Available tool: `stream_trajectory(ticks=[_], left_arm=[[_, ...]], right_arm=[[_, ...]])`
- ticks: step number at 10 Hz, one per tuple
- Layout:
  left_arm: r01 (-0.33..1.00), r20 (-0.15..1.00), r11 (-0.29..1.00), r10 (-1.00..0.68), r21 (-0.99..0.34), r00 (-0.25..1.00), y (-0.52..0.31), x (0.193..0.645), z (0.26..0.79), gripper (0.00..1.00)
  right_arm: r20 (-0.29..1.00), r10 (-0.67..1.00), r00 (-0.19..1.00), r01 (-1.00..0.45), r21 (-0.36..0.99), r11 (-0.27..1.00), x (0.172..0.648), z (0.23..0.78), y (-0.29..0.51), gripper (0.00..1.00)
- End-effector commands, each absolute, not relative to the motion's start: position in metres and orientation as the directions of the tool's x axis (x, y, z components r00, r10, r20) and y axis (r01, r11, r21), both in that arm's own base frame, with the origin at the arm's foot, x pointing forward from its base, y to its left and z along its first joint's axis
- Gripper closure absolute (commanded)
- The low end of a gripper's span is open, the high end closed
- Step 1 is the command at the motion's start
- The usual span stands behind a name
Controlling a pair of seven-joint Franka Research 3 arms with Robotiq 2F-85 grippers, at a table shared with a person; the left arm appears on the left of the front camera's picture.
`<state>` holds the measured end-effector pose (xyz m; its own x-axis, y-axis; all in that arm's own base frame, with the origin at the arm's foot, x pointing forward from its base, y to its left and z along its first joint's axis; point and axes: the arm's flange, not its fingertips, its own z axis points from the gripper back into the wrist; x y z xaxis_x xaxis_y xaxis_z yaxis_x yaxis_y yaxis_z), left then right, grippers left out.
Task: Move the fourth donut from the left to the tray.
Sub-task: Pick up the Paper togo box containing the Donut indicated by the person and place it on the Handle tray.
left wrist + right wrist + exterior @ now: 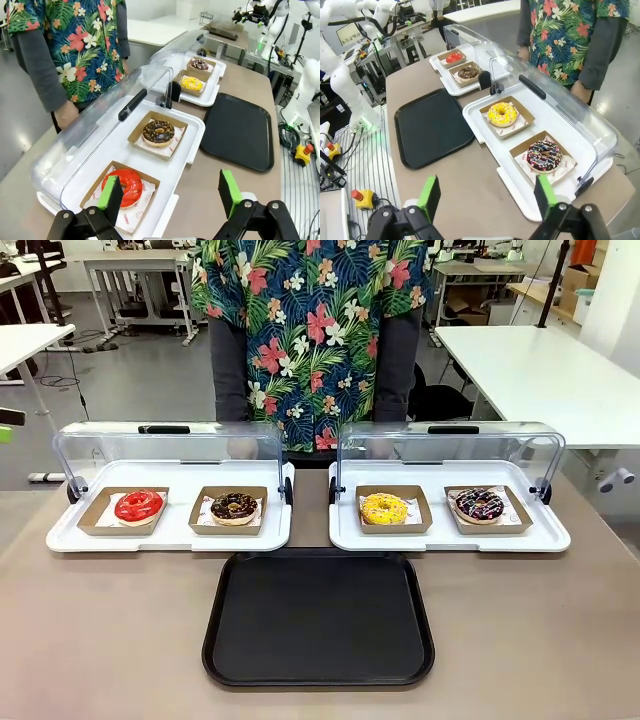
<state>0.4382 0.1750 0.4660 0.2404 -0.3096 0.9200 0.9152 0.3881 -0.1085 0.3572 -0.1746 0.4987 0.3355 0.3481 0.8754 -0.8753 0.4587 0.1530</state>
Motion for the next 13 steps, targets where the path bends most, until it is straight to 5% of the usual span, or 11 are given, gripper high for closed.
stream_trajectory(ticks=[1,13], left_arm=[[0.915,0.917,0.390,-0.318,-0.106,0.242,0.1757,0.4376,0.4667,0.00],[0.915,0.917,0.390,-0.318,-0.106,0.242,0.1757,0.4376,0.4667,0.00]], right_arm=[[0.894,0.334,0.299,-0.886,0.130,0.446,0.3598,0.4986,-0.1749,0.00],[0.894,0.334,0.299,-0.886,0.130,0.446,0.3598,0.4986,-0.1749,0.00]])
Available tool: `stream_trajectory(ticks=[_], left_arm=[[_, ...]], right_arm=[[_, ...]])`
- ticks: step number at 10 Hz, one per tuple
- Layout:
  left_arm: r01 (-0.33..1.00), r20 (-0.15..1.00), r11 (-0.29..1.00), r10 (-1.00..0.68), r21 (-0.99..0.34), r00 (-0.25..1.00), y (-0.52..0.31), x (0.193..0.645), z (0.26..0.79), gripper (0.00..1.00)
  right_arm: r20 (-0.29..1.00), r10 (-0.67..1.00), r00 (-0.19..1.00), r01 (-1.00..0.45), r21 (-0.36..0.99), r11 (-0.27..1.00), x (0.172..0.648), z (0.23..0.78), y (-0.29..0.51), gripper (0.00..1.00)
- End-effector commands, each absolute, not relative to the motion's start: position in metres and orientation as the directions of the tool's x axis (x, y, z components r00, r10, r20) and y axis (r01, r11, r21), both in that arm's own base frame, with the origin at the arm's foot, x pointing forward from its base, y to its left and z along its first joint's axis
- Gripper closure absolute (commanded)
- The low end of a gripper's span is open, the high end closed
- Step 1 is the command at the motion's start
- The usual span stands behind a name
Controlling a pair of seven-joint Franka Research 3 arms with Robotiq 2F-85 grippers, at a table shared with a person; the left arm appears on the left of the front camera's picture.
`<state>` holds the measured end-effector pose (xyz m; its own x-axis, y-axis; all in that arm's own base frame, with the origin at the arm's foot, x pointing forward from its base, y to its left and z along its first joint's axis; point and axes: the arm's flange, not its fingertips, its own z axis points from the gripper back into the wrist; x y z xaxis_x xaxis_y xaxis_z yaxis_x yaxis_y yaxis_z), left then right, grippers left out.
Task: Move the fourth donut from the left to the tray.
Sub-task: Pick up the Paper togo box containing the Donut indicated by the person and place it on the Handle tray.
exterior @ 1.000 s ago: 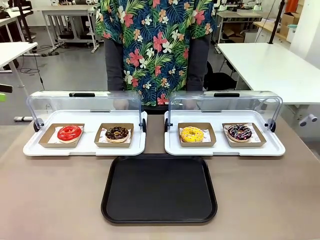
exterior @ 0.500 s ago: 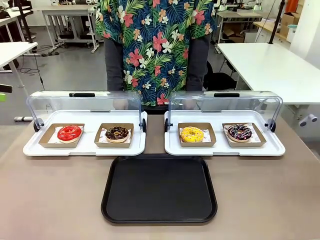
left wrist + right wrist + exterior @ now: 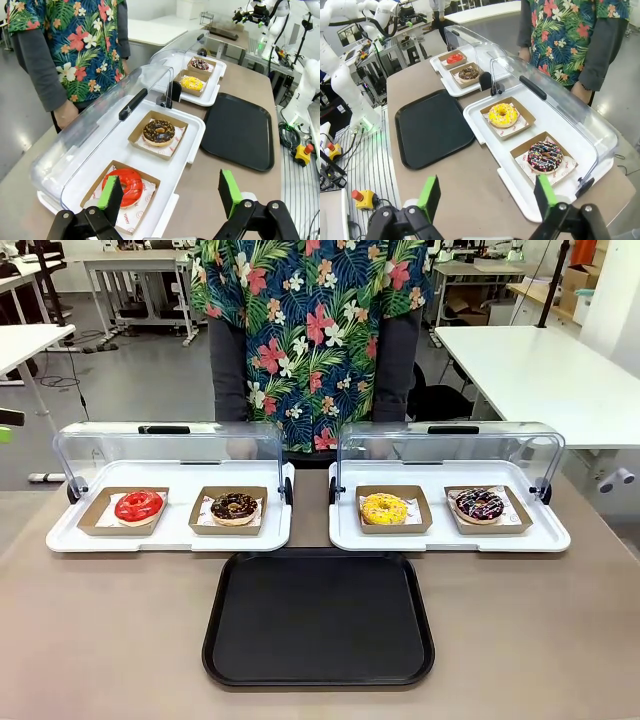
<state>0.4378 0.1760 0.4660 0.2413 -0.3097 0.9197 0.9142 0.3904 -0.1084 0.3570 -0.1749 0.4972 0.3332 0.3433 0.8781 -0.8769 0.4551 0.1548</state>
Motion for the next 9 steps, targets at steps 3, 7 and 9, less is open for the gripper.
stream_trajectory(ticks=[3,7,9], left_arm=[[0.915,0.917,0.390,-0.318,-0.106,0.242,0.1757,0.4376,0.4667,0.00],[0.915,0.917,0.390,-0.318,-0.106,0.242,0.1757,0.4376,0.4667,0.00],[0.915,0.917,0.390,-0.318,-0.106,0.242,0.1757,0.4376,0.4667,0.00]], right_arm=[[0.894,0.334,0.299,-0.886,0.130,0.446,0.3598,0.4986,-0.1749,0.00],[0.894,0.334,0.299,-0.886,0.130,0.446,0.3598,0.4986,-0.1749,0.00],[0.894,0.334,0.299,-0.886,0.130,0.446,0.3598,0.4986,-0.1749,0.00]])
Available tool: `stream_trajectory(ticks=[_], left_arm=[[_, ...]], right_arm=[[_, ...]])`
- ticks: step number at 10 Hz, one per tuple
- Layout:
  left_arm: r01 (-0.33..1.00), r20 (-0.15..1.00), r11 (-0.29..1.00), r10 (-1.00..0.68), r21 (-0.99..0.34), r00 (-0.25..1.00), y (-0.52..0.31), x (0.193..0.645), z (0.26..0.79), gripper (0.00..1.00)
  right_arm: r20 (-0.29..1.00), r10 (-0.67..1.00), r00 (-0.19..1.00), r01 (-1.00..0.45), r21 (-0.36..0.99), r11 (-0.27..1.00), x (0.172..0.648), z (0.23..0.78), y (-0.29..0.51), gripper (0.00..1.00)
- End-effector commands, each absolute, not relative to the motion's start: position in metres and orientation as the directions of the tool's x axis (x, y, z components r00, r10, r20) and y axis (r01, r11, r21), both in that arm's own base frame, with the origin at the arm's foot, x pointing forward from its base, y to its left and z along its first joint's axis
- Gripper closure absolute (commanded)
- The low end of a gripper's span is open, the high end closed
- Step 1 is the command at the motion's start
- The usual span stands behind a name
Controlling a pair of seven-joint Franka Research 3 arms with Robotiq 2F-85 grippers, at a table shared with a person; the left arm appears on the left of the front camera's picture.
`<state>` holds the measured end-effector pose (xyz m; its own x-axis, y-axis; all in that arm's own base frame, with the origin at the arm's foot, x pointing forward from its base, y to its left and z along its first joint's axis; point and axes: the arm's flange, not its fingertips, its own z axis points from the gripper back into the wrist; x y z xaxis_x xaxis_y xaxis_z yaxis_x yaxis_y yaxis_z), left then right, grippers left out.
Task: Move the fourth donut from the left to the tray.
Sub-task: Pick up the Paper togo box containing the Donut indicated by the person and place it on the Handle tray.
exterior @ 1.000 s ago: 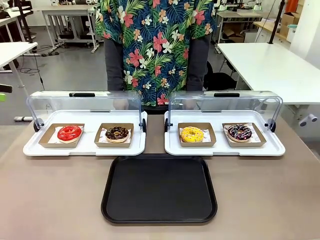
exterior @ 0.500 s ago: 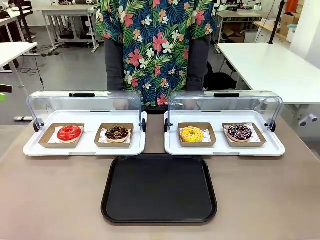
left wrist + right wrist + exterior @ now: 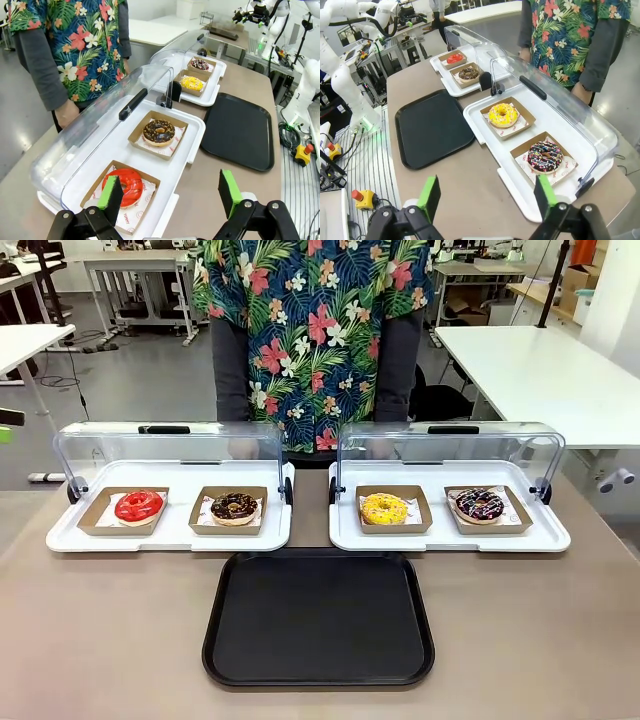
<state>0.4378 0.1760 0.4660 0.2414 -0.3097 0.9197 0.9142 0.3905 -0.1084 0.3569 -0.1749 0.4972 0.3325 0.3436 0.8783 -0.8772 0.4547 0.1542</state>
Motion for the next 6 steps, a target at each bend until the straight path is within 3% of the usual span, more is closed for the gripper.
stream_trajectory(ticks=[1,6], left_arm=[[0.915,0.917,0.390,-0.318,-0.106,0.242,0.1757,0.4376,0.4667,0.00],[0.915,0.917,0.390,-0.318,-0.106,0.242,0.1757,0.4376,0.4667,0.00]], right_arm=[[0.894,0.334,0.299,-0.886,0.130,0.446,0.3598,0.4986,-0.1749,0.00],[0.894,0.334,0.299,-0.886,0.130,0.446,0.3598,0.4986,-0.1749,0.00]])
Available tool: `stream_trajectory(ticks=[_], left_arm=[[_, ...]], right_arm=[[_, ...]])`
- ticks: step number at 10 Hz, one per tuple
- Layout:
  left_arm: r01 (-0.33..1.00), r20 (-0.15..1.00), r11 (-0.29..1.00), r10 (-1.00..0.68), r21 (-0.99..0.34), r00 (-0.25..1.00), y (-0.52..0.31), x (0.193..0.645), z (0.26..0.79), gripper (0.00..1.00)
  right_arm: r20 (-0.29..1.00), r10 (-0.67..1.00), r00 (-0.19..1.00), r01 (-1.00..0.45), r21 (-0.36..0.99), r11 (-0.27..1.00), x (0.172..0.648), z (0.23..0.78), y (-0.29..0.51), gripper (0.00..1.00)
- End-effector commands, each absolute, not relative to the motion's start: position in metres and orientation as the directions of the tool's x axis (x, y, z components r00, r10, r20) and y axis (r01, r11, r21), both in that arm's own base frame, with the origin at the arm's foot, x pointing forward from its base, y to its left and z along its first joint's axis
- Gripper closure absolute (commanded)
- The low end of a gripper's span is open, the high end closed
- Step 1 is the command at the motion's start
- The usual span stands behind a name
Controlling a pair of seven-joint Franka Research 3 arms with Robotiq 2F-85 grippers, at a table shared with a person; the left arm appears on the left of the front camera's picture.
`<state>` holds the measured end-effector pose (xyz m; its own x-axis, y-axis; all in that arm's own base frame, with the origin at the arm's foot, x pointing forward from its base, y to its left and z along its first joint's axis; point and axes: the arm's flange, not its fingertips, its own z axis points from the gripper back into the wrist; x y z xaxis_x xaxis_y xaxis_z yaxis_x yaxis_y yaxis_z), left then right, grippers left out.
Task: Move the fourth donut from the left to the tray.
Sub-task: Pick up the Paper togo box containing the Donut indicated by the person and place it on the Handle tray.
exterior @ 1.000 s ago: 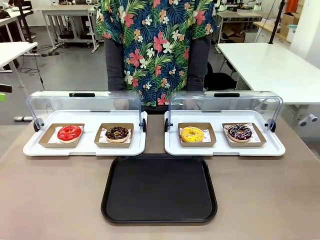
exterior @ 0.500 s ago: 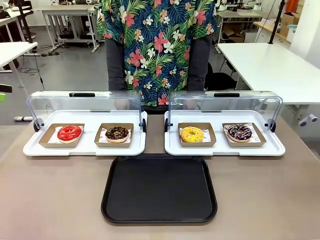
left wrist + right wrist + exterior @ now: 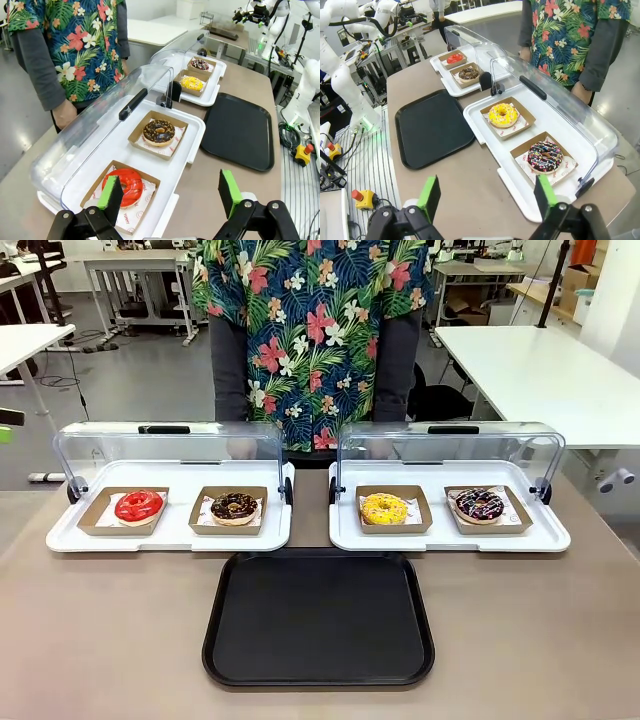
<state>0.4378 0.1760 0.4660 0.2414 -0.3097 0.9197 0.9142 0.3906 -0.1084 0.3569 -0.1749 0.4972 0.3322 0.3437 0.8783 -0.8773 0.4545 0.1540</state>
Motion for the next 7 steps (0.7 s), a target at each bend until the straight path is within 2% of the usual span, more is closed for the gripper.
stream_trajectory(ticks=[1,7], left_arm=[[0.915,0.917,0.390,-0.318,-0.106,0.242,0.1757,0.4376,0.4667,0.00],[0.915,0.917,0.390,-0.318,-0.106,0.242,0.1757,0.4376,0.4667,0.00]], right_arm=[[0.894,0.334,0.299,-0.886,0.130,0.446,0.3598,0.4986,-0.1749,0.00],[0.894,0.334,0.299,-0.886,0.130,0.446,0.3598,0.4986,-0.1749,0.00]])
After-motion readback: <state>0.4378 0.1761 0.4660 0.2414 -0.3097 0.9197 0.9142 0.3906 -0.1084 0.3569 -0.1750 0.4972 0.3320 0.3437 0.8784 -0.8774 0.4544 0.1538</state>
